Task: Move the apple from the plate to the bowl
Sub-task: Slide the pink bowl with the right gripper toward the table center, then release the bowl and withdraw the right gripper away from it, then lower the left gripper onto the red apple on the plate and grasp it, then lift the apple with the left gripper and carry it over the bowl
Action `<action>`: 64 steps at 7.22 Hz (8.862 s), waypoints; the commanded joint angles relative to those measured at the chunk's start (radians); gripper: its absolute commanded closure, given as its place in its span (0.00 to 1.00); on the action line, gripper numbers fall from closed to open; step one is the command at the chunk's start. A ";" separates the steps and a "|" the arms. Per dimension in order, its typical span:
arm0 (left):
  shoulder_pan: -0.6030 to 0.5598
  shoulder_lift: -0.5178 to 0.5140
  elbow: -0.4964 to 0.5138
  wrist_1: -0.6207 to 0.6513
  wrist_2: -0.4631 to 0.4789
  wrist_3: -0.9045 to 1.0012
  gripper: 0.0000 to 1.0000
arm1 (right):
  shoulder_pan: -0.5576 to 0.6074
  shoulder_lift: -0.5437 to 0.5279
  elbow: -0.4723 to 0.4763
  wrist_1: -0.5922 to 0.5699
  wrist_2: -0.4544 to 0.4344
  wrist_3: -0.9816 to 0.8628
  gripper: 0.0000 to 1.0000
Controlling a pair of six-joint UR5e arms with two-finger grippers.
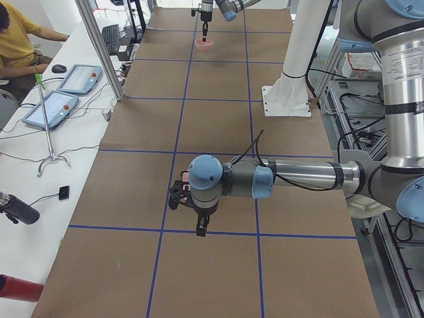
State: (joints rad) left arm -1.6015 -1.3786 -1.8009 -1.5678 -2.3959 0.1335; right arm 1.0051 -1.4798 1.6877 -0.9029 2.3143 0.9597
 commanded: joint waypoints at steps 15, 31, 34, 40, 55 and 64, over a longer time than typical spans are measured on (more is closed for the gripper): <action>0.002 0.000 0.025 -0.001 0.000 0.005 0.02 | -0.559 0.576 -0.023 -0.553 -0.556 0.461 0.00; 0.401 -0.109 0.003 -0.369 0.107 -0.377 0.01 | 0.510 -0.198 0.003 -0.564 -0.004 -1.133 0.00; 0.541 -0.109 0.110 -0.573 0.184 -0.538 0.01 | 0.510 -0.209 0.006 -0.561 -0.003 -1.128 0.00; 0.594 -0.132 0.204 -0.669 0.187 -0.595 0.01 | 0.510 -0.211 0.009 -0.561 0.005 -1.119 0.00; 0.987 -0.914 0.022 0.166 0.385 -1.318 0.85 | 0.510 -0.211 0.007 -0.561 0.019 -1.116 0.00; 1.137 -1.070 0.337 -0.057 0.520 -1.459 0.48 | 0.509 -0.209 0.006 -0.561 0.019 -1.104 0.00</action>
State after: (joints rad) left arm -0.4652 -2.4530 -1.4750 -1.6012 -1.8766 -1.3282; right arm 1.5140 -1.6890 1.6935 -1.4634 2.3345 -0.1444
